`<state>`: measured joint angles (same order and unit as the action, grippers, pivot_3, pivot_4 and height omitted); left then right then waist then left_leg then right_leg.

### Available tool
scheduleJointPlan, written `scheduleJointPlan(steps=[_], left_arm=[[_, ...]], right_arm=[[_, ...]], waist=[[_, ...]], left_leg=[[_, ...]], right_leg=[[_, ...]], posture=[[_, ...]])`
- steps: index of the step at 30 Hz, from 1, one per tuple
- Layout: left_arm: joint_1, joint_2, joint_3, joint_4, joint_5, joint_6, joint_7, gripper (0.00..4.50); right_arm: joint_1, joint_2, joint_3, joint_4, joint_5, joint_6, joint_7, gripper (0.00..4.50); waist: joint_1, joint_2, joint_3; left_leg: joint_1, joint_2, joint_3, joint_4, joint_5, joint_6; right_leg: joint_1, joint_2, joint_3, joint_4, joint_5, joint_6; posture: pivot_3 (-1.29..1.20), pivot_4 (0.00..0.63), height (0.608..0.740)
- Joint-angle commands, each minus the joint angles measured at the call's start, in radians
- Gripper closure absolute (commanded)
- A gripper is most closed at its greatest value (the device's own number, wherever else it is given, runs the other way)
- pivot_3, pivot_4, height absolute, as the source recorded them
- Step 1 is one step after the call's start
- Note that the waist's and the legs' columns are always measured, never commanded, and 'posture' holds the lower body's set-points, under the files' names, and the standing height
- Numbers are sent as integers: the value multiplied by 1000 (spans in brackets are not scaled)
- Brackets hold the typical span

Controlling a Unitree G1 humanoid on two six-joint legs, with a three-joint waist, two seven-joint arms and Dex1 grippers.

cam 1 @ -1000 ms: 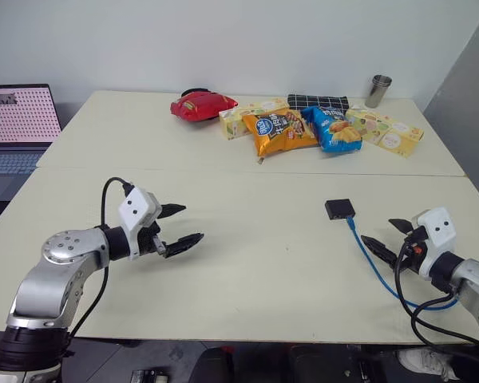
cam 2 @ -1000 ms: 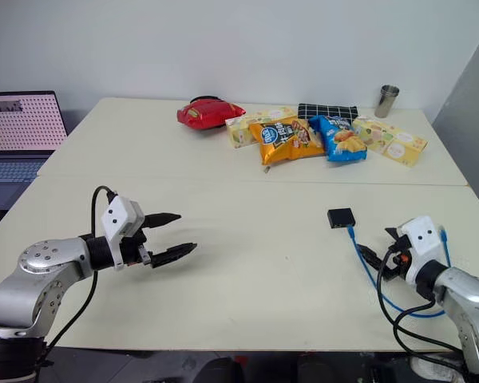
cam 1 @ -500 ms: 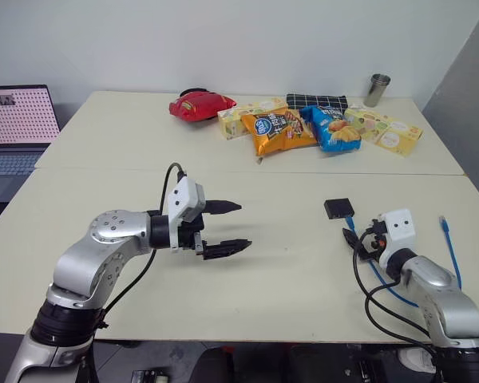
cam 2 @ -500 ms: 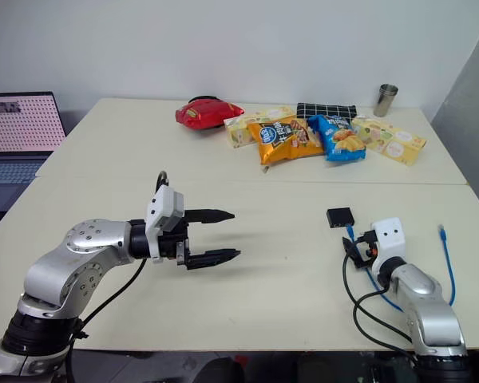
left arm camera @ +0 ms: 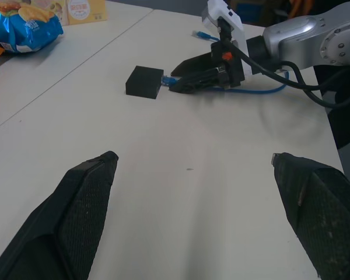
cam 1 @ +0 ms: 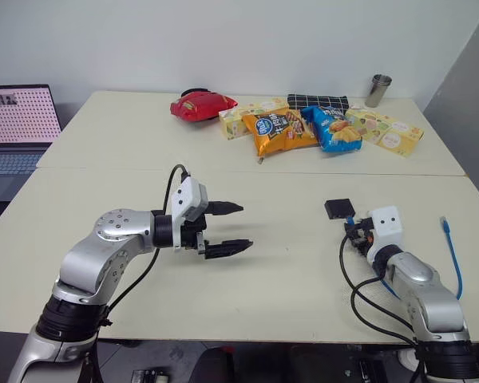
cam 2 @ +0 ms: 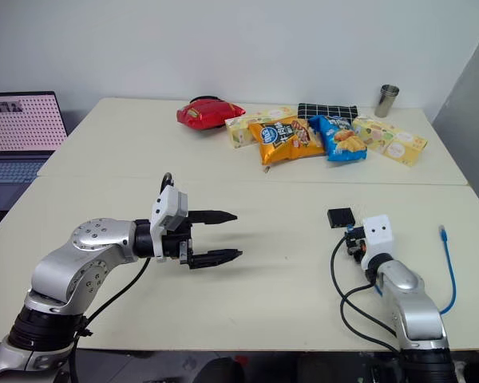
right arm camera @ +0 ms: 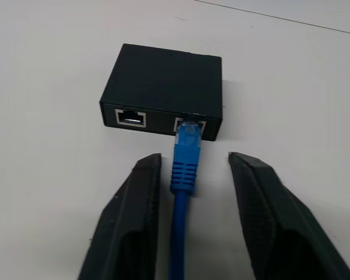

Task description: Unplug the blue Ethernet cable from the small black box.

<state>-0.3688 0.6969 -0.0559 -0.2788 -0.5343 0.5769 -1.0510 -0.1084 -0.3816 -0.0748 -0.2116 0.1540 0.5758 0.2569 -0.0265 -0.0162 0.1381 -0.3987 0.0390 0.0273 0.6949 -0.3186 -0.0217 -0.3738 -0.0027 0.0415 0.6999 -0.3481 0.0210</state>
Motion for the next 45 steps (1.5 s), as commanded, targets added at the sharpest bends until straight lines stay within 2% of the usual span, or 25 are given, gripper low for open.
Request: scheduleJointPlan(steps=[1,4,7,11,14,17,22,30,33,45], left_arm=[[-16,-11,0,1,10,-20,7,0],[-21,-26,14,28,-4,4,18,0],[-34,-36,39,58,-66,88,23,0],[-58,-24,84,74,-230,284,-8,0],[-60,-8,79,88,-272,348,-36,0],[-74,-24,86,97,-304,382,-28,0],[-85,-55,105,99,-344,418,5,0],[-97,-75,136,119,-379,444,41,0],[-102,-84,149,133,-402,456,40,417],[-120,-97,131,148,-392,446,29,2979]], right_arm=[[-23,-27,4,-19,-12,10,21,3592],[-41,-80,32,-30,-28,-30,86,4273],[-67,-152,90,-53,-42,-132,204,4337],[-133,-266,193,-67,-98,-387,389,4338],[-210,-313,260,-47,-145,-597,492,4338],[-294,-319,307,-11,-173,-739,555,4338],[-374,-301,336,21,-184,-854,602,4339],[-403,-294,341,40,-201,-922,633,4339],[-411,-291,338,42,-210,-934,636,4340],[-432,-253,350,22,-245,-947,628,4352]], waist=[[0,0,0],[1,0,0],[0,1,0],[-3,1,1],[-4,2,1],[-5,2,1],[0,1,1],[-3,1,1],[-3,1,1],[-3,1,1]], left_leg=[[0,0,0,0,0,0],[0,0,0,0,0,0],[0,0,0,0,0,0],[0,0,0,0,0,0],[-1,0,-1,0,0,0],[0,0,-1,0,0,0],[-1,0,-2,2,0,0],[-1,0,-2,2,0,0],[0,0,-2,2,0,0],[0,0,-2,2,0,0]], right_leg=[[0,0,0,0,0,0],[0,0,0,0,0,0],[0,0,0,0,0,0],[-1,0,0,0,0,0],[-1,1,-1,0,0,0],[-1,1,-1,0,0,0],[0,-1,-2,-1,0,0],[0,-1,-2,0,0,0],[0,-1,-2,0,0,0],[0,-1,-2,0,0,0]], posture=[[0,150,740],[0,150,740],[0,150,740],[0,150,740],[0,150,740],[0,150,740],[0,150,740],[0,150,740],[0,150,740],[0,150,740]])
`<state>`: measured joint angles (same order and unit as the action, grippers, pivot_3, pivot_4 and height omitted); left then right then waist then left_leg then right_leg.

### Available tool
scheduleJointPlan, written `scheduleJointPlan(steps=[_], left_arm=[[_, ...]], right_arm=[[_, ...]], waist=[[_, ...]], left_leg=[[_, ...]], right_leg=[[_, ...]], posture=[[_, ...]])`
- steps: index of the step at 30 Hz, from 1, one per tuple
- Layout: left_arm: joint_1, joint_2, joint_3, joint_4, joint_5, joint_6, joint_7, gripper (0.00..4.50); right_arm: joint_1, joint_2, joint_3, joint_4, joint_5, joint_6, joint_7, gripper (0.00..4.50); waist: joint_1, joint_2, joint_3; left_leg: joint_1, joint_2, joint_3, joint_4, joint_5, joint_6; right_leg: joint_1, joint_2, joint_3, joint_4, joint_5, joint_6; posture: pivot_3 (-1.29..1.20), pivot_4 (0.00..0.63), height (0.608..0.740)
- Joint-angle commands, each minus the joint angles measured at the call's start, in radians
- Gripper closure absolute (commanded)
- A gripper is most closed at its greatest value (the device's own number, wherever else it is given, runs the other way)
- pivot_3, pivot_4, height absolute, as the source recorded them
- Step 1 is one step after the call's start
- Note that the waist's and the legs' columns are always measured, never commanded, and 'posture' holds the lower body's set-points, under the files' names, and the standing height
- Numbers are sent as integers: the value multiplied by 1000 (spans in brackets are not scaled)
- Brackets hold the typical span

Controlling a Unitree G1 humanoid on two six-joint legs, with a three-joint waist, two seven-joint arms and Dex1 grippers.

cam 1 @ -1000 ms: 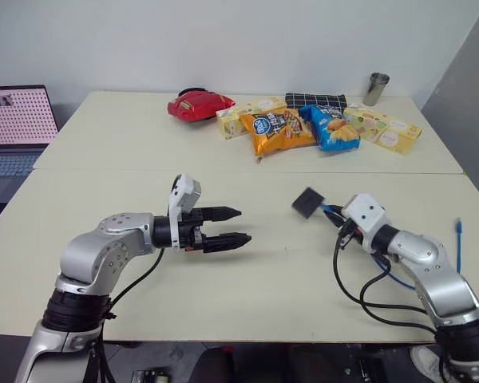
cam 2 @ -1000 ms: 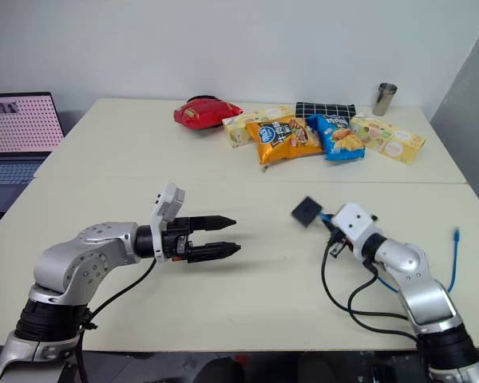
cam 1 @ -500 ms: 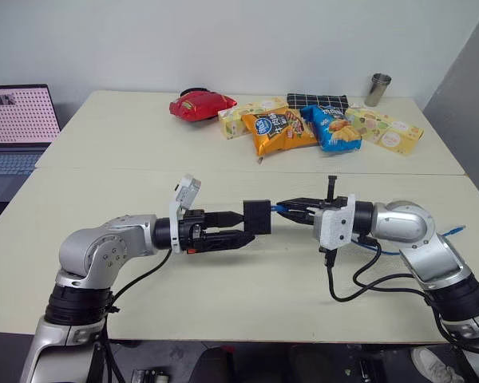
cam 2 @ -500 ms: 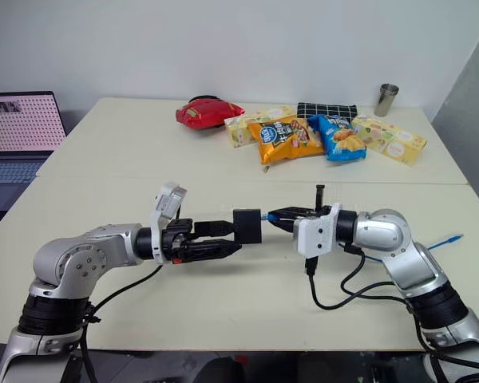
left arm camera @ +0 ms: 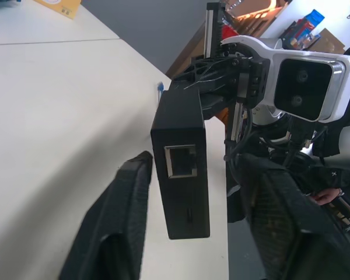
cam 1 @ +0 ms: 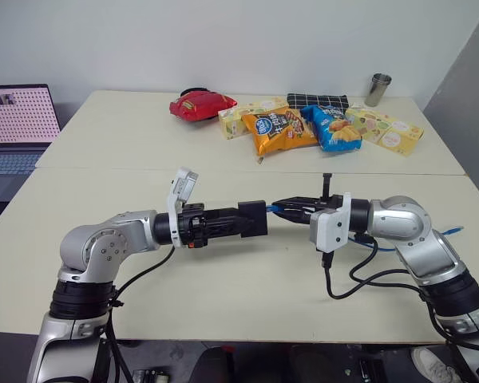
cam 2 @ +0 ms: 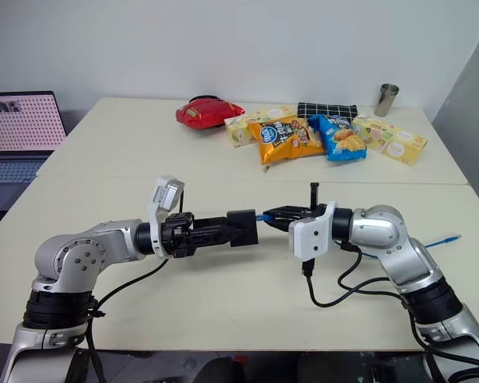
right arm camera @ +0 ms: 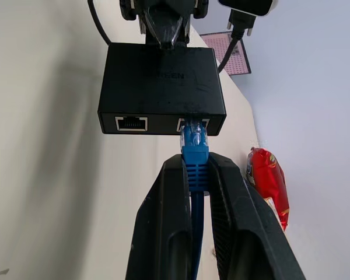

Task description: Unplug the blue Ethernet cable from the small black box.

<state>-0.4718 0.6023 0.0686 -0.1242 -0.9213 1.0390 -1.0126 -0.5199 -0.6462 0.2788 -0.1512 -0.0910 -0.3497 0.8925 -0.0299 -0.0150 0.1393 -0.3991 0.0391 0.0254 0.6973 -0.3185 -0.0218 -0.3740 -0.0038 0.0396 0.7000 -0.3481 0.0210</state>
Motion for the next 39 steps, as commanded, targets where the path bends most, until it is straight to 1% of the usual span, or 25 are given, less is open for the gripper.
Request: scheduleJointPlan(steps=[1,3,5,9,11,12,14,16,17,20,22,24,26,28,31,39], left_arm=[[-17,-2,4,-5,0,-20,-12,3125],[-17,0,1,-1,6,-25,-15,3491],[-13,5,-5,-1,15,-33,-20,3712],[-7,11,-12,-1,33,-47,-32,3717],[-8,11,-15,5,43,-54,-39,3717],[-8,17,-23,7,54,-65,-51,3717],[-7,30,-41,7,84,-96,-75,3717],[-1,48,-70,5,130,-147,-111,3717],[-1,55,-84,7,154,-178,-130,3717],[-7,68,-115,21,209,-268,-188,3717],[-16,75,-133,34,241,-324,-233,3717],[-20,78,-147,37,261,-368,-274,3717],[-22,78,-157,32,274,-395,-299,3717],[-27,72,-157,29,274,-400,-304,3717],[-29,69,-154,31,273,-402,-307,3717],[-24,69,-146,14,267,-396,-297,3718]], right_arm=[[-22,15,-4,-38,-2,-27,-9,4352],[-25,21,-5,-36,-6,-37,-11,4354],[-27,23,-2,-36,-5,-51,-5,4354],[-13,23,0,-44,4,-62,1,4354],[-6,20,2,-47,23,-51,16,3654],[-3,11,3,-49,30,-48,30,3513],[3,-8,-1,-60,52,-23,58,3081],[17,-28,-14,-90,114,66,97,2617],[33,-40,-30,-128,189,182,115,2411],[61,-54,-83,-243,474,559,104,2384],[59,-40,-121,-281,646,773,60,2384],[57,-18,-151,-289,765,929,15,2384],[53,7,-171,-278,841,1034,-28,2384],[46,31,-182,-258,893,1110,-57,2384],[36,54,-189,-241,917,1172,-81,2384],[20,83,-166,-224,910,1229,-84,2384]], waist=[[0,0,0],[0,0,0],[0,0,0],[0,0,0],[0,0,0],[0,0,0],[0,0,0],[0,0,0],[0,0,0],[3,0,0],[2,0,0],[2,0,0],[1,0,0],[1,0,0],[1,0,0],[1,0,0]], left_leg=[[0,0,0,0,0,0],[0,0,0,0,0,0],[0,0,0,0,0,0],[0,0,0,0,0,0],[0,0,0,0,0,0],[0,0,0,0,0,0],[0,0,0,0,0,0],[0,0,0,0,0,0],[0,0,0,0,0,0],[0,0,0,0,0,0],[0,0,0,0,0,0],[0,0,-1,0,0,0],[0,0,-1,0,0,0],[-1,0,-1,0,0,0],[-1,0,-1,0,0,0],[-1,0,-1,0,0,0]], right_leg=[[0,0,0,0,0,0],[0,0,0,0,0,0],[0,0,0,0,0,0],[0,0,0,0,0,0],[0,0,0,0,0,0],[0,0,0,0,0,0],[0,0,0,0,0,0],[0,0,0,0,0,0],[0,0,0,0,0,0],[0,0,0,0,0,0],[0,0,0,0,0,0],[0,0,-1,0,0,0],[0,0,-1,0,0,0],[0,0,-1,0,0,0],[0,0,-1,-1,0,0],[0,0,-1,-1,0,0]], posture=[[0,150,740],[0,150,740],[0,150,740],[0,150,740],[0,150,740],[0,150,740],[0,150,740],[0,150,740],[0,150,740],[0,150,740],[0,150,740],[0,150,740],[0,150,740],[0,150,740],[0,150,740],[0,150,740]])
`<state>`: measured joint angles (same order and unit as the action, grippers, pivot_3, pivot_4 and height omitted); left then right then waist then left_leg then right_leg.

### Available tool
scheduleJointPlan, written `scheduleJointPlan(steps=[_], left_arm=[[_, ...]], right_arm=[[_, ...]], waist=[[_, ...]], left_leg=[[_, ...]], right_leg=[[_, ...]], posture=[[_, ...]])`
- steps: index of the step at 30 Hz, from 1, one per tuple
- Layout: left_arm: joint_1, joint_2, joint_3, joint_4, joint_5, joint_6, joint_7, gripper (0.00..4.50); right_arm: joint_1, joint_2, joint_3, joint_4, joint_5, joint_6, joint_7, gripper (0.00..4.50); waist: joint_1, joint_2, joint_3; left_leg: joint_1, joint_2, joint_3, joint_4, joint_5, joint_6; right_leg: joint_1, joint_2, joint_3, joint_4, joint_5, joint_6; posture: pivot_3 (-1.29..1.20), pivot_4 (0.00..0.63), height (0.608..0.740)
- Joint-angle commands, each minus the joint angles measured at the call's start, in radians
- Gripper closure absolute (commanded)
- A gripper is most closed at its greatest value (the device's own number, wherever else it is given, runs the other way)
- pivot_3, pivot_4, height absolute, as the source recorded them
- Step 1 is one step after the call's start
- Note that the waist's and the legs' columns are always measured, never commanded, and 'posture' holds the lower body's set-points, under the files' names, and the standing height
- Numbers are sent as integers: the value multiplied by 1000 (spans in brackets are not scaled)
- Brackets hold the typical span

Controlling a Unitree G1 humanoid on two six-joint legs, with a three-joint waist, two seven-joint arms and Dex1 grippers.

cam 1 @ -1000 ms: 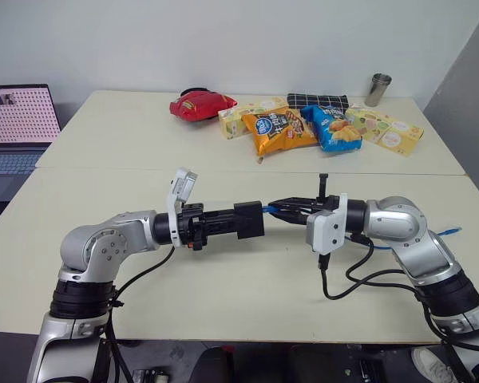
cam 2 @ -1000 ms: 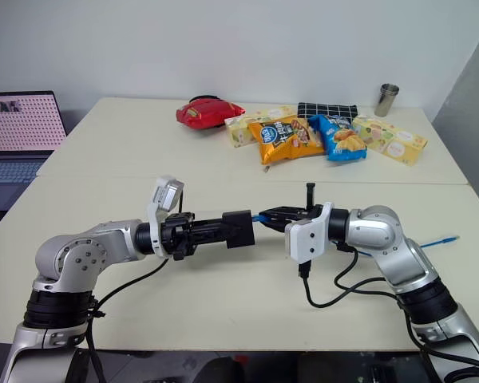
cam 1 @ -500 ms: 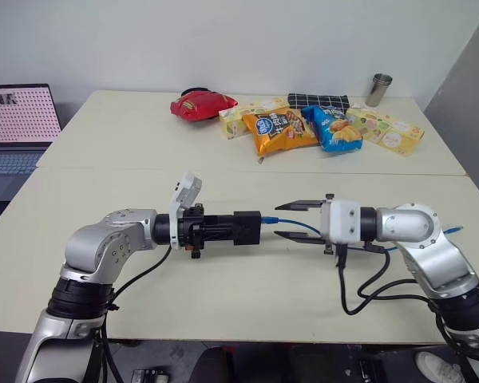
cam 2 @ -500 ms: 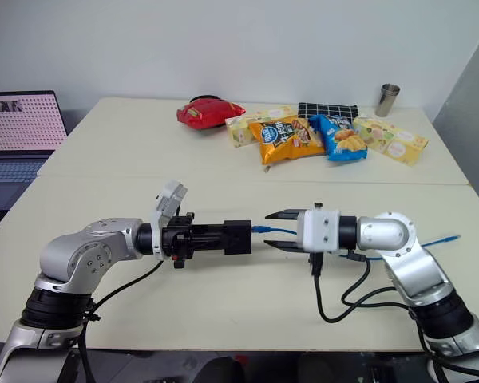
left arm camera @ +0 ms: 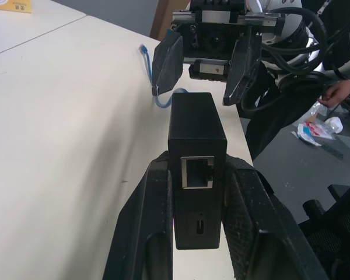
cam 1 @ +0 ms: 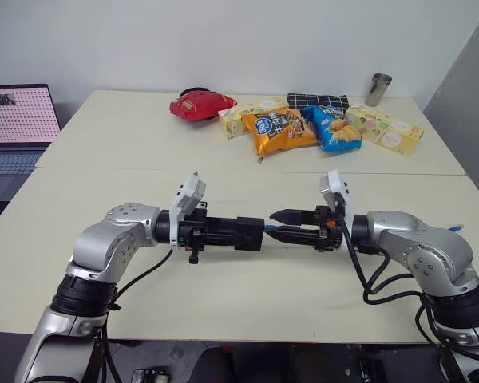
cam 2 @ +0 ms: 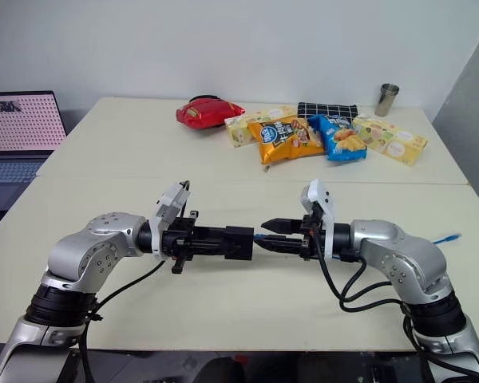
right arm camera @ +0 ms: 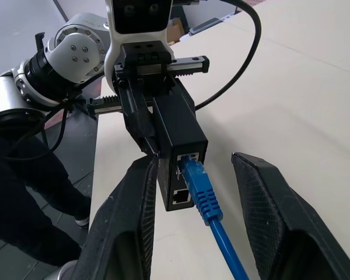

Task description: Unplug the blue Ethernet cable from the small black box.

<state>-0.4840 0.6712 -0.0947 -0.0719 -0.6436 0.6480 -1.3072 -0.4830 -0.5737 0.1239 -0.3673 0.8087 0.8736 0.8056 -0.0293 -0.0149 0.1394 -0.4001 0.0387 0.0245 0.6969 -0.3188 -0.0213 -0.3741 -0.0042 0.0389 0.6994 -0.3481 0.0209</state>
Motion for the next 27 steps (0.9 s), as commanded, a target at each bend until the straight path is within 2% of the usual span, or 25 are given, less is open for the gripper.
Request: scheduleJointPlan(steps=[1,20,23,24,25,27], left_arm=[[-11,2,18,-40,-12,-5,-2,3718],[1,12,30,-58,-18,4,11,3718],[0,10,32,-58,-19,5,14,3718],[-1,10,33,-57,-20,6,15,3718],[-1,9,33,-56,-21,6,15,3718],[-3,7,34,-55,-24,9,16,3718]], right_arm=[[-20,14,-10,-5,7,8,4,2384],[-33,-1,-8,8,-10,9,41,2384],[-32,-7,-6,11,-15,5,47,2851],[-32,-9,-5,12,-17,4,50,3133],[-31,-11,-3,13,-20,2,54,3207],[-31,-20,2,16,-30,-4,68,3732]], waist=[[0,0,0],[0,0,0],[0,0,0],[0,0,0],[0,0,0],[0,0,0]], left_leg=[[0,0,0,0,0,0],[0,0,0,0,0,0],[0,0,0,0,0,0],[0,0,0,0,0,0],[0,0,0,0,0,0],[0,0,0,0,0,0]], right_leg=[[0,0,0,0,0,0],[0,0,0,0,0,0],[0,0,0,0,0,0],[0,0,0,0,0,0],[0,0,0,0,0,0],[0,0,0,0,0,0]], posture=[[0,150,740],[0,150,740],[0,150,740],[0,150,740],[0,150,740],[0,150,740]])
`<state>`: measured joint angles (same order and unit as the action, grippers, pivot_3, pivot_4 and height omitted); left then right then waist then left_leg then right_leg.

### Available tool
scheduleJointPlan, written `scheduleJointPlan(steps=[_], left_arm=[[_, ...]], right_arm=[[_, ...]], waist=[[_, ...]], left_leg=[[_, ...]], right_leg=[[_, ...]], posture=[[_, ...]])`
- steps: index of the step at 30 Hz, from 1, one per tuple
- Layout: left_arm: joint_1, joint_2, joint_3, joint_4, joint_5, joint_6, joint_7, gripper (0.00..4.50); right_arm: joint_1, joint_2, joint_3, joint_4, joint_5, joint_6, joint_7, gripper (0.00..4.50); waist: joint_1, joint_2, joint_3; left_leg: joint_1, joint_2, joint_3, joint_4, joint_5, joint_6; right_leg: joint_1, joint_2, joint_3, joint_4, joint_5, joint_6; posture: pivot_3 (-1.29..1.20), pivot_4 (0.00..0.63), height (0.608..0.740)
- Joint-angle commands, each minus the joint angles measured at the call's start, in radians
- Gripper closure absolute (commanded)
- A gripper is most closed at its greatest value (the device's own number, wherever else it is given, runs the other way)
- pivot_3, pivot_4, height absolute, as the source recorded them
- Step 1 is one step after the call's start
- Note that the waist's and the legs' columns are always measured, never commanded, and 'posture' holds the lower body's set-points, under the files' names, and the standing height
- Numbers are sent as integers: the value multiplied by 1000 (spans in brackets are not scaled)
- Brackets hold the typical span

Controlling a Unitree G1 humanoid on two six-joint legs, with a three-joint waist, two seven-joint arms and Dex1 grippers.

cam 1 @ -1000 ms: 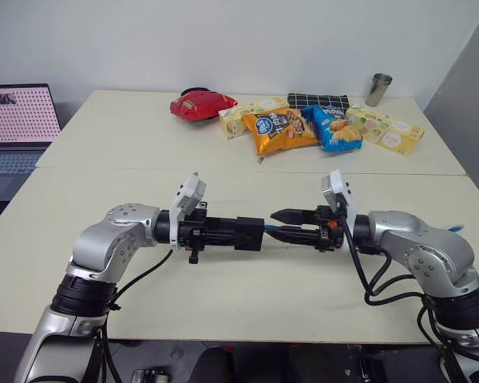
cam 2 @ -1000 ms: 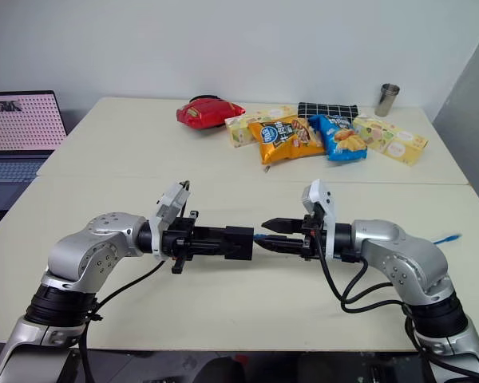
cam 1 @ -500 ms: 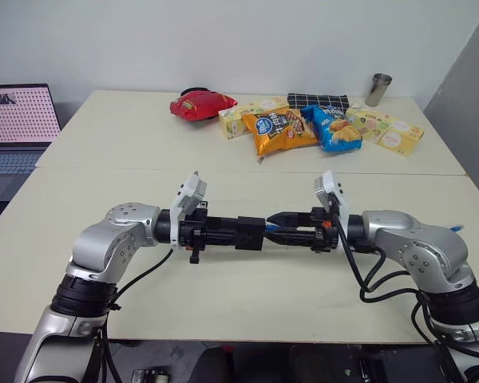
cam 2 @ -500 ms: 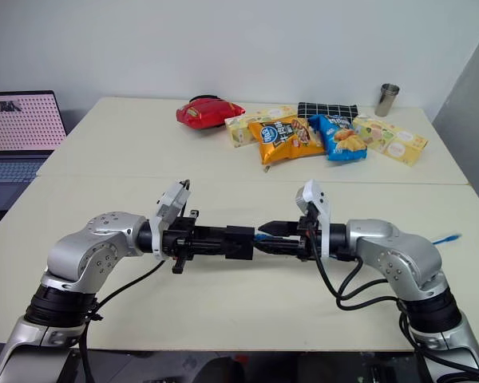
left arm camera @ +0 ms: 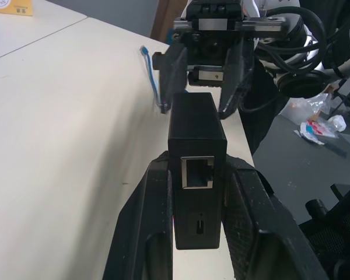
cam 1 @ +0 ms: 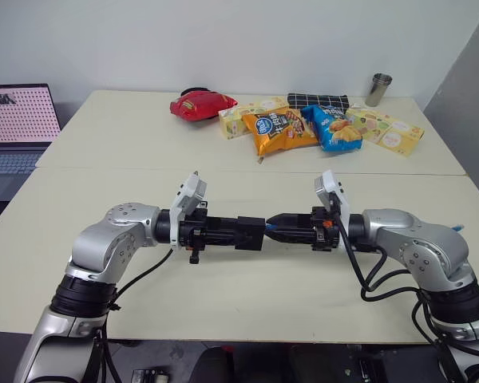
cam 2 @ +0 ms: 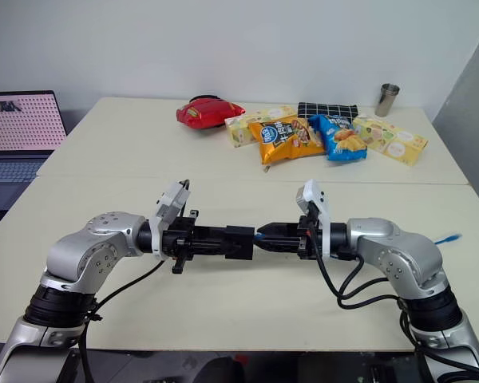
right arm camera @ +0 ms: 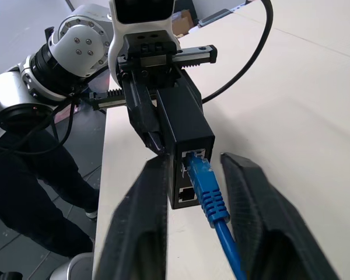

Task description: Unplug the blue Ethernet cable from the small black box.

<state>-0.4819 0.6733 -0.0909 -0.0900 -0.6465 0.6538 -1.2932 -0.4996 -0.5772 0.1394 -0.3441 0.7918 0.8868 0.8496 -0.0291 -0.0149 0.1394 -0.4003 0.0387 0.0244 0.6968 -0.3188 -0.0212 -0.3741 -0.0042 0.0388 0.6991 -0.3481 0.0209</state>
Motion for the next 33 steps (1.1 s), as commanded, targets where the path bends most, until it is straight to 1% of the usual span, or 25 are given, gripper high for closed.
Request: scheduleJointPlan(steps=[1,2,3,11,16,20,24,25,29,31,33], left_arm=[[-6,4,31,-37,-22,4,3,3718],[-7,3,31,-38,-24,5,3,3718],[-7,2,31,-38,-25,6,3,3718],[-8,3,27,-49,-34,11,-12,3718],[12,34,27,-41,-7,-18,-36,3718],[43,84,37,18,51,-92,-60,3719],[56,94,46,39,68,-120,-56,3719],[60,96,48,44,74,-127,-53,3719],[92,81,74,56,109,-156,24,3719],[106,70,80,54,119,-166,55,3719],[113,63,83,54,129,-176,76,3719]], right_arm=[[-14,-19,-12,-6,-17,-19,30,4027],[-14,-22,-11,-4,-21,-22,36,4162],[-15,-23,-10,-1,-26,-24,42,4414],[-38,-29,-6,32,-47,-23,85,4432],[-40,-60,-12,68,-57,-16,127,4432],[-24,-115,-34,108,-80,-35,161,4474],[-15,-119,-54,134,-103,-67,152,4474],[-15,-110,-62,146,-115,-82,139,4474],[-52,14,-52,356,-388,-334,-153,4474],[-54,42,-37,420,-478,-391,-234,4474],[-55,64,-34,463,-534,-431,-276,4474]], waist=[[0,0,0],[0,0,0],[0,0,0],[0,0,0],[0,0,0],[0,0,0],[0,0,0],[1,0,0],[-2,-1,0],[-2,-1,0],[0,0,0]], left_leg=[[0,0,0,0,0,0],[0,0,0,0,0,0],[0,0,0,0,0,0],[0,0,0,0,0,0],[0,0,0,0,0,0],[0,0,0,0,0,0],[0,0,0,0,0,0],[0,0,0,0,0,0],[1,0,0,0,0,1],[0,0,1,-1,0,0],[-1,0,2,-1,0,0]], right_leg=[[0,0,0,0,0,0],[0,0,0,0,0,0],[0,0,0,0,0,0],[0,0,0,0,0,0],[0,0,0,0,0,0],[0,0,0,0,0,0],[0,0,0,0,0,0],[0,0,0,0,0,0],[0,0,0,0,0,0],[-1,0,1,1,0,0],[-3,0,1,1,0,0]], posture=[[0,150,740],[0,150,740],[0,150,740],[0,150,740],[0,150,740],[0,150,740],[0,150,740],[0,150,740],[0,150,740],[0,150,740],[0,150,740]])
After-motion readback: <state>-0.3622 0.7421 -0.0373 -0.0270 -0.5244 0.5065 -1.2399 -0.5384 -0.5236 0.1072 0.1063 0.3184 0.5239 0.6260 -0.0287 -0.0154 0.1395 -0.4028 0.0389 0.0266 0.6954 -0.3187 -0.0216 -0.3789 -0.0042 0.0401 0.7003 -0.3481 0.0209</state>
